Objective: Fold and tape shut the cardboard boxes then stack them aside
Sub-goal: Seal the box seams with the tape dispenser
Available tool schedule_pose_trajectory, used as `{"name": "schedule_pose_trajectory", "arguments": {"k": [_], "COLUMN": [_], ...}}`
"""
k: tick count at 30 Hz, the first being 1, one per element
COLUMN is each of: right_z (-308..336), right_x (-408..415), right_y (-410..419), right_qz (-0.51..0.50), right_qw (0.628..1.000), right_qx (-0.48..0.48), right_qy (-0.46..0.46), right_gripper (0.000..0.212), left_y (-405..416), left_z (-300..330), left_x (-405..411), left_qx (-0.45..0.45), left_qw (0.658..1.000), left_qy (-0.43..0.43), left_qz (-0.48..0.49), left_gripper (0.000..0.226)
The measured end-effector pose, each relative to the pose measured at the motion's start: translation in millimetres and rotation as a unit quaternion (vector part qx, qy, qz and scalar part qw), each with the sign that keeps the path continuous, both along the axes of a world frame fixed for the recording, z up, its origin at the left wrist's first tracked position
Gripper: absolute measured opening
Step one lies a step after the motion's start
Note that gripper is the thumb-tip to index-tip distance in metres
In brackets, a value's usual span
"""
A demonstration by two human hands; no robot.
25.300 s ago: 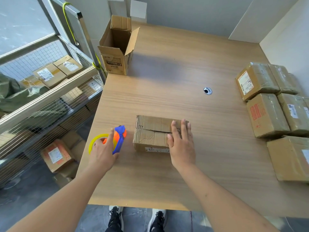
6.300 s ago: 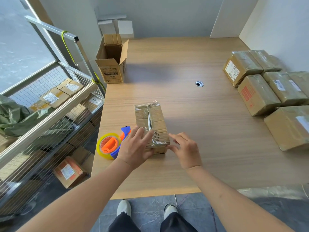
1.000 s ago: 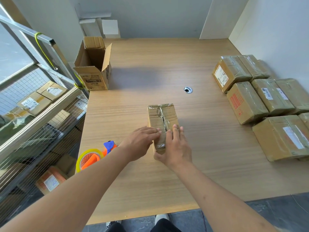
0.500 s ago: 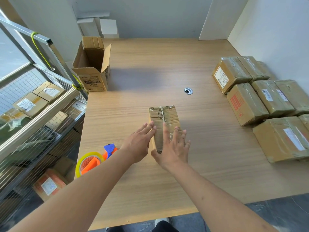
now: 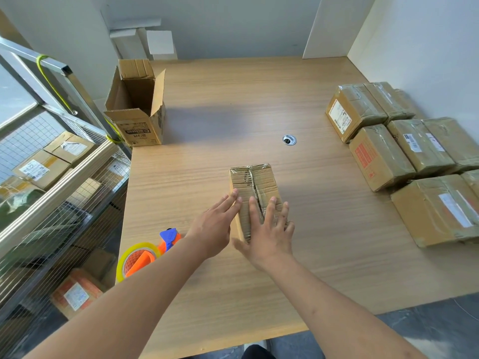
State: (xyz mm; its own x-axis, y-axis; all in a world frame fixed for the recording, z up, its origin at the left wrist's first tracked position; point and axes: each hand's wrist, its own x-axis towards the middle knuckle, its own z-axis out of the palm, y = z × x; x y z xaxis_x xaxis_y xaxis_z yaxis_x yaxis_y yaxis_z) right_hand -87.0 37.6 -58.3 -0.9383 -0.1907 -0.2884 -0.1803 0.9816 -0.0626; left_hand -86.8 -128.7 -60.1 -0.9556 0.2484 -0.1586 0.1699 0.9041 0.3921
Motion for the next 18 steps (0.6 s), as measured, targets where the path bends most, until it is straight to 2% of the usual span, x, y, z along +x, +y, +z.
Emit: {"name": "schedule_pose_trajectory", "arguments": {"k": [3,8,12,18], "right_z": [-1,14,16,34], "right_x": [1,-20,-20,-13], "right_y": [1,-2,-3,15], "right_qz": [-0.003,-0.041,-0.068,-0.058], "right_qw": [1.000,0.993,0.996,0.997], "right_qx": [-0.009,-0.036,-0.053,-0.057], "right_qy": [0.000,-0.106,-0.019,0.009], "right_gripper": [0.098,0.102,0.094,0.089], "left_y": [-2,0,4,-1], "left_z": [-1,-1,8,41], "left_x": [0,3,1,-4], "left_qx": [0.002,-0.036,-0.084,-0.120], "left_qw": [1.000,0.999,0.996,0.992], "left_qy": [-0.002,-0.011,-0.015,-0.036], "left_qz": [-0.007,-0.007,-0.003,0.019], "left_gripper": [0.075,0.077,0.075,0.068]}}
